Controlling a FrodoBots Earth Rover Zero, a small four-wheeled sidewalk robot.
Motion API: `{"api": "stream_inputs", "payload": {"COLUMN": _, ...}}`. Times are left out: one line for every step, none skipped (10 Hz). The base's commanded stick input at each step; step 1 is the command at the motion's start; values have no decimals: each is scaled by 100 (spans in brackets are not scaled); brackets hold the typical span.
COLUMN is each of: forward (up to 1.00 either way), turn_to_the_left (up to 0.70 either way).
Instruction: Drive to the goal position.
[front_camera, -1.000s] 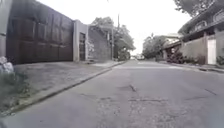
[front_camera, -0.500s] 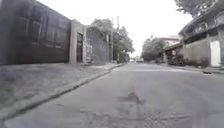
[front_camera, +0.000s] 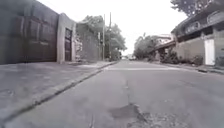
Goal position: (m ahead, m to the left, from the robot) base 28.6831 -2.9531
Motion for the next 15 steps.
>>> {"api": "stream_inputs", "payload": {"forward": 100, "turn_to_the_left": -29}}
{"api": "stream_inputs", "payload": {"forward": 100, "turn_to_the_left": -29}}
{"api": "stream_inputs", "payload": {"forward": 100, "turn_to_the_left": -29}}
{"api": "stream_inputs", "payload": {"forward": 100, "turn_to_the_left": -29}}
{"api": "stream_inputs", "payload": {"forward": 100, "turn_to_the_left": -29}}
{"api": "stream_inputs", "payload": {"forward": 100, "turn_to_the_left": -29}}
{"api": "stream_inputs", "payload": {"forward": 100, "turn_to_the_left": -24}}
{"api": "stream_inputs", "payload": {"forward": 100, "turn_to_the_left": 7}}
{"api": "stream_inputs", "payload": {"forward": 100, "turn_to_the_left": -16}}
{"api": "stream_inputs", "payload": {"forward": 100, "turn_to_the_left": -29}}
{"api": "stream_inputs", "payload": {"forward": 100, "turn_to_the_left": -29}}
{"api": "stream_inputs", "payload": {"forward": 100, "turn_to_the_left": -29}}
{"api": "stream_inputs", "payload": {"forward": 100, "turn_to_the_left": -29}}
{"api": "stream_inputs", "payload": {"forward": 100, "turn_to_the_left": -29}}
{"api": "stream_inputs", "payload": {"forward": 100, "turn_to_the_left": -29}}
